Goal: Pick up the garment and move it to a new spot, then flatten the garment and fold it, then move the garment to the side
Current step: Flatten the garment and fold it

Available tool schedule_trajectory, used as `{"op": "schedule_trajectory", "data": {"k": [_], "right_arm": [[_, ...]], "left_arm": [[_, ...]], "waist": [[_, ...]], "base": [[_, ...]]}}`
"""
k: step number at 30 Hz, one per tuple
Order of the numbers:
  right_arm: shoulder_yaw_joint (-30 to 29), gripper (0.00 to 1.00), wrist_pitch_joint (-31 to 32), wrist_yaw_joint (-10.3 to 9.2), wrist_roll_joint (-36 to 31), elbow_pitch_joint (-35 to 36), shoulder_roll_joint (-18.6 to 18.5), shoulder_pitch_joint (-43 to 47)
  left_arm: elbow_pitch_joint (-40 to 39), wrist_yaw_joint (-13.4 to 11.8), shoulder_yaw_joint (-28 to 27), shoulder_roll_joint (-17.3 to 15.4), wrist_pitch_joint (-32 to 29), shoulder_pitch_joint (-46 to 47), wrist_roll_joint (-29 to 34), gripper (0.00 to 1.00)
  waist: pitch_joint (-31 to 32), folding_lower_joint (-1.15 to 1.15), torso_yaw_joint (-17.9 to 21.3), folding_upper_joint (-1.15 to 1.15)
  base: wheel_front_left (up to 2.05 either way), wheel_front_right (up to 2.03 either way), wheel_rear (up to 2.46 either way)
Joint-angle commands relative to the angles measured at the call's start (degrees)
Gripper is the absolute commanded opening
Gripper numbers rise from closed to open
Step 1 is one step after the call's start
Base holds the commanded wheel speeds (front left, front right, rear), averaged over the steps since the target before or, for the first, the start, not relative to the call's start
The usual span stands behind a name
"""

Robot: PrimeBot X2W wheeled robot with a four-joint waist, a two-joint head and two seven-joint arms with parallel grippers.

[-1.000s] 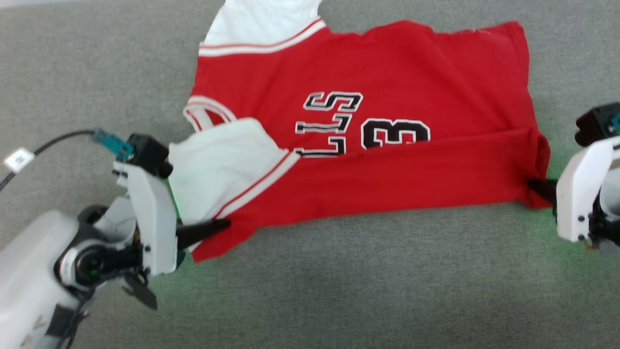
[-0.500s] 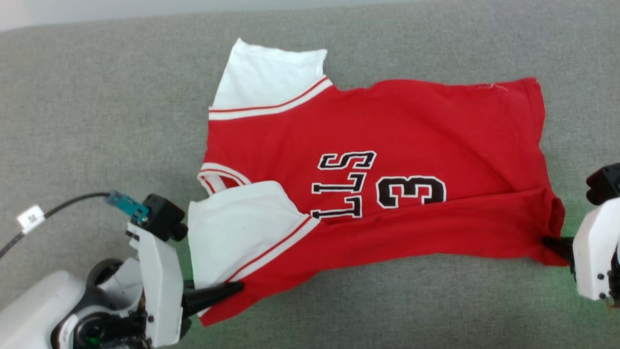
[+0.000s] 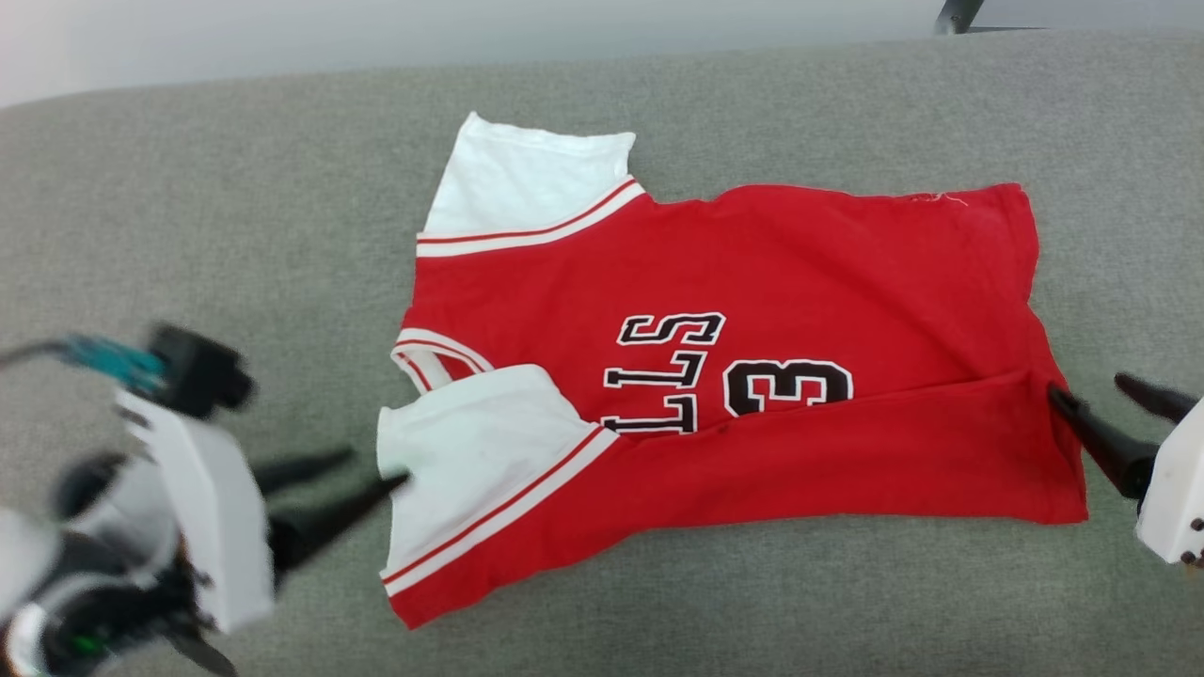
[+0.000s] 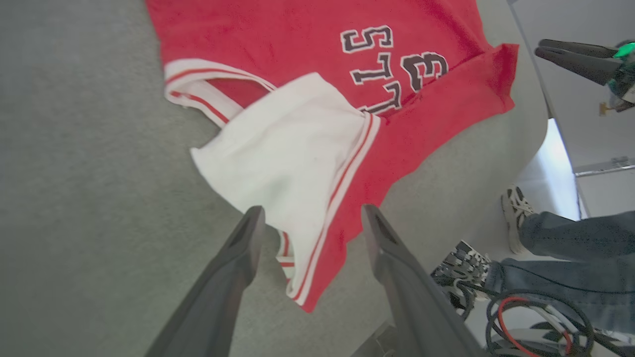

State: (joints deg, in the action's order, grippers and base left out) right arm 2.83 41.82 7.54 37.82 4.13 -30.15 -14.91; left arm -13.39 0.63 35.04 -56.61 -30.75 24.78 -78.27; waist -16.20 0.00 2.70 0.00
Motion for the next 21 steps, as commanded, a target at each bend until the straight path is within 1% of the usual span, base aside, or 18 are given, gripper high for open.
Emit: {"op": "schedule_trajectory", "data": {"k": [1, 2, 3, 5, 7, 9, 14, 16, 21], "right_arm": [[-0.9, 1.0, -1.3, -0.11, -1.1, 1.1, 0.8, 0.5], [-0.6, 1.0, -2.0, -0.11, -1.4, 2.0, 1.2, 0.5], [-0.3, 1.0, -2.5, -0.11, -1.7, 2.7, 1.7, 0.5], [0.5, 1.0, -3.1, -0.12, -1.9, 3.7, 2.5, 0.3], [1.6, 1.0, -3.8, -0.11, -2.4, 5.1, 3.6, -0.6], [2.7, 1.0, -4.5, -0.11, -2.9, 5.9, 4.7, -1.3], [6.1, 1.0, -6.0, -0.11, -3.6, 7.6, 6.9, -3.1], [6.9, 1.0, -6.8, -0.11, -3.7, 7.6, 7.5, -3.7], [8.7, 1.0, -8.0, -0.11, -3.3, 6.9, 8.6, -5.4]], "left_arm": [[-0.1, -1.3, -1.3, -1.1, 0.5, 1.3, 1.1, 1.0], [0.0, -1.8, -1.9, -1.9, 0.6, 2.3, 2.0, 1.0], [0.3, -2.2, -2.4, -2.0, 0.7, 3.4, 2.6, 1.0], [2.0, -3.2, -3.6, -1.1, 1.1, 6.4, 3.6, 1.0], [4.8, -2.9, -3.8, -1.0, 0.5, 10.2, 6.0, 1.0], [8.5, -2.9, -3.2, 0.6, -0.3, 14.5, 8.5, 1.0], [21.0, -0.8, -2.0, 3.9, -1.9, 25.3, 13.8, 1.0], [26.3, 0.1, -1.4, 5.5, -2.9, 28.8, 15.0, 1.0], [37.2, 3.0, -0.2, 7.4, -4.9, 35.8, 16.8, 1.0]], "waist": [[0.0, 0.0, 0.4, 0.0], [-0.2, 0.0, 0.7, 0.0], [-0.4, 0.0, 1.1, 0.0], [-1.0, 0.0, 2.0, 0.0], [-2.0, 0.0, 3.3, 0.0], [-3.1, 0.0, 4.8, 0.0], [-6.6, 0.0, 9.6, 0.0], [-7.7, 0.0, 11.4, 0.0], [-9.8, 0.0, 15.4, 0.0]], "base": [[0.0, 0.0, 0.0], [0.0, 0.0, 0.0], [0.0, 0.0, 0.0], [0.0, 0.0, 0.0], [0.0, 0.0, 0.0], [0.0, 0.0, 0.0], [0.0, 0.0, 0.0], [0.0, 0.0, 0.0], [0.0, 0.0, 0.0]]}}
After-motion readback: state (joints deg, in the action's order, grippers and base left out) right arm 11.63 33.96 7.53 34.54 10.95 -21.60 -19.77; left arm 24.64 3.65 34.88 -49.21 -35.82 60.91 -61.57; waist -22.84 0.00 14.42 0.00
